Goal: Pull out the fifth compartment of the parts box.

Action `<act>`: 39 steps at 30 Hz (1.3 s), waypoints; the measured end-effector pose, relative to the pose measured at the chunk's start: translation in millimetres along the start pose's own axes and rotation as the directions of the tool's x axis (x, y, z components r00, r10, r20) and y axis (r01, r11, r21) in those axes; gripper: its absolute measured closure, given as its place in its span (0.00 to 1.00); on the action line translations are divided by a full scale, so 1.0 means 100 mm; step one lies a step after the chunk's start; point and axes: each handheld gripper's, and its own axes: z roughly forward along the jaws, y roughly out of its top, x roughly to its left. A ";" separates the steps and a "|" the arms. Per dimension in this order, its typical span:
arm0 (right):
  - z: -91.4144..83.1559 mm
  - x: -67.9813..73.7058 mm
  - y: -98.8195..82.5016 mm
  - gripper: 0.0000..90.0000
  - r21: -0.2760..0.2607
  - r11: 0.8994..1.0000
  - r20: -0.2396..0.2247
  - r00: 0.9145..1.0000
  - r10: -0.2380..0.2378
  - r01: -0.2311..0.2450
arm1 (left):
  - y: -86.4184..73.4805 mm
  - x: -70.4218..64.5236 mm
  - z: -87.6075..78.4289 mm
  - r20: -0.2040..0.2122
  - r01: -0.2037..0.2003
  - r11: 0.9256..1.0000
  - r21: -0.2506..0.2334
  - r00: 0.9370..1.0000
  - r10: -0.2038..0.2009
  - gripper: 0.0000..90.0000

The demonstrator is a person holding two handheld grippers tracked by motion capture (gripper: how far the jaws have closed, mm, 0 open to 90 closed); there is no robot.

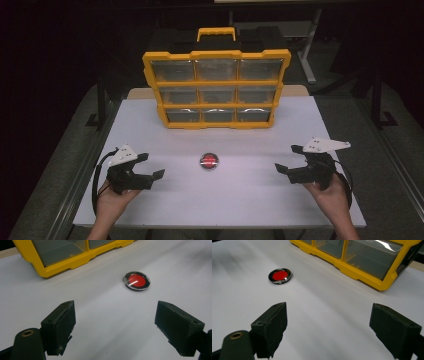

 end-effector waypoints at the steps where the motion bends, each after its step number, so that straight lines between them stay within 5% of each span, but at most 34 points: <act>1: 0.00 0.00 0.00 0.15 0.000 1.000 -0.002 1.000 -0.001 0.001 | 0.00 0.00 0.00 0.000 0.000 1.000 0.000 1.000 0.000 0.19; 24: 0.05 0.00 -0.03 0.15 0.025 1.000 -0.014 1.000 -0.017 0.017 | 0.00 -0.02 0.06 0.040 -0.021 0.999 0.032 0.999 0.019 0.22; 33: 0.07 0.00 -0.02 0.15 0.031 0.999 -0.023 1.000 -0.020 0.021 | 0.10 -0.01 0.03 0.104 -0.003 1.000 0.009 0.995 0.002 0.24; 39: 0.06 0.00 -0.01 0.15 0.024 0.999 -0.025 0.999 -0.022 0.022 | 0.13 -0.01 0.01 0.175 0.058 0.998 -0.007 0.983 -0.056 0.25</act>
